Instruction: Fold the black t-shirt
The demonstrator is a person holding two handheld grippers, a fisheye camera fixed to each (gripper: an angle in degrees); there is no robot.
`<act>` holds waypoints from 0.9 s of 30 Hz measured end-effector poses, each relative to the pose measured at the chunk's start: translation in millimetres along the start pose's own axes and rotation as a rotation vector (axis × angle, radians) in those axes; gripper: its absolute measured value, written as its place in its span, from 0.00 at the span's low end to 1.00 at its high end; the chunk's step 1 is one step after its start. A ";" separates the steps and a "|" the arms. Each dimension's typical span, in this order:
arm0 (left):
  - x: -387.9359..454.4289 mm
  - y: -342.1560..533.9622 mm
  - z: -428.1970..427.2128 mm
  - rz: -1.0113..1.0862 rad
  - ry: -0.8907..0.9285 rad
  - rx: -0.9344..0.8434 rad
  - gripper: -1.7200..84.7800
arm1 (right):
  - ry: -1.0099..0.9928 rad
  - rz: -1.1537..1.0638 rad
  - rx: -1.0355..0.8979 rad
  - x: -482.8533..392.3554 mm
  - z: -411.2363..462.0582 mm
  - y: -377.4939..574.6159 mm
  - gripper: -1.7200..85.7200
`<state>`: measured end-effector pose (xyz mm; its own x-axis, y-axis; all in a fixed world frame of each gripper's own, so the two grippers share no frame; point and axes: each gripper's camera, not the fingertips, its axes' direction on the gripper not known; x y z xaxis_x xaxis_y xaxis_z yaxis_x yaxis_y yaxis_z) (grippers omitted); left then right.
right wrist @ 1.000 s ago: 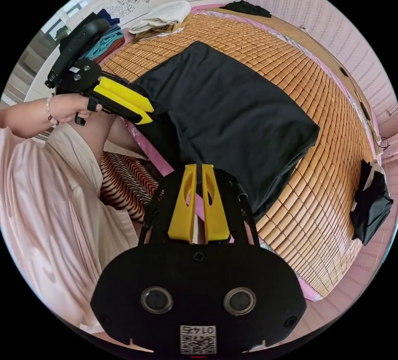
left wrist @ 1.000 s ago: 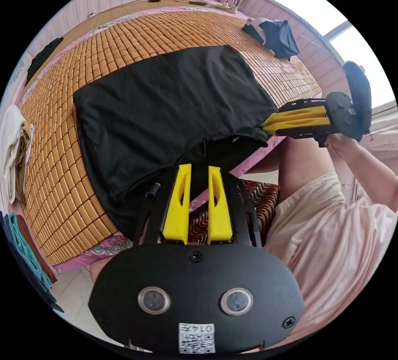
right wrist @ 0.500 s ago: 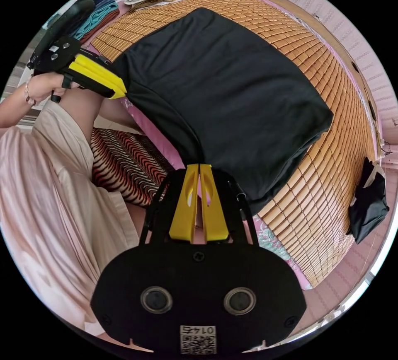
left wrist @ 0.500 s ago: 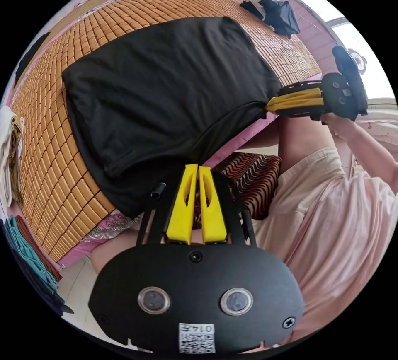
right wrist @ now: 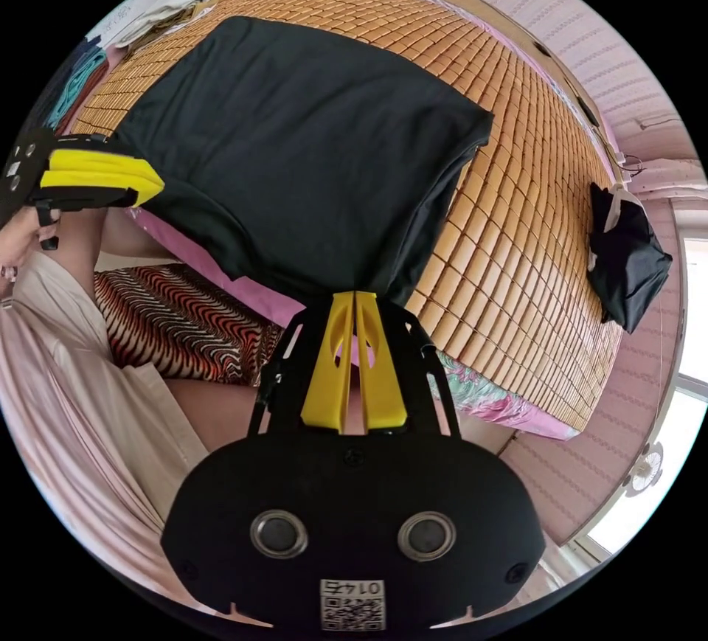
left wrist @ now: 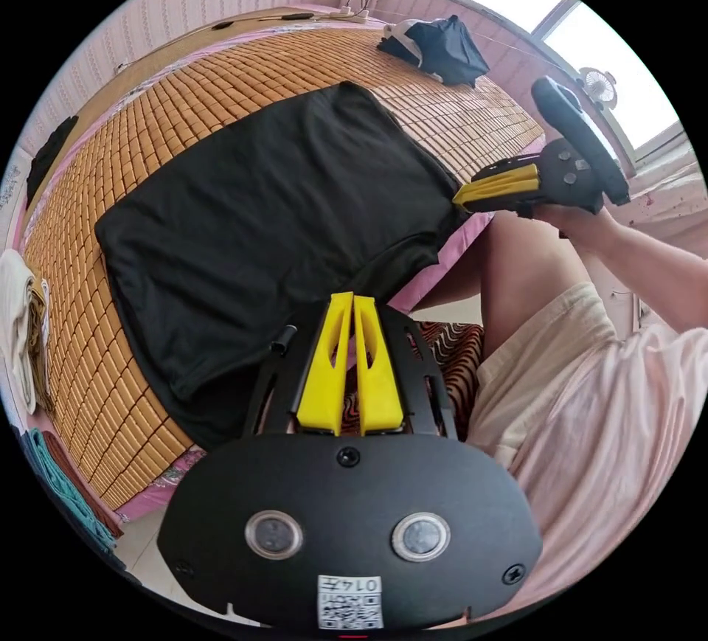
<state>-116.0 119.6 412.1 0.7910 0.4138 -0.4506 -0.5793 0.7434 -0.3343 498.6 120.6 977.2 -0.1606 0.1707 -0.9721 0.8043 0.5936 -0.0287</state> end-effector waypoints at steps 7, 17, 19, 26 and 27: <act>7.0 2.8 22.0 -0.003 0.018 -0.050 0.01 | 0.056 0.064 -0.098 0.3 31.7 3.7 0.02; 20.5 2.6 12.1 0.049 -0.089 0.038 0.01 | -0.153 -0.202 0.211 -71.2 -49.7 -203.0 0.02; 22.4 0.3 14.6 0.042 -0.093 0.046 0.01 | -0.098 -0.221 0.187 -94.3 -42.0 -253.9 0.02; 34.9 6.1 40.3 0.134 -0.106 0.044 0.01 | 0.158 -0.279 -0.010 -159.3 44.5 -337.6 0.01; 35.9 7.0 40.7 0.147 -0.109 0.051 0.01 | 0.163 -0.283 -0.014 -160.7 45.9 -338.8 0.01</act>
<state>-83.7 161.0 427.3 0.7165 0.5725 -0.3986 -0.6819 0.6951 -0.2275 278.3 -144.1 1132.5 -0.4665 0.1202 -0.8763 0.7068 0.6462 -0.2877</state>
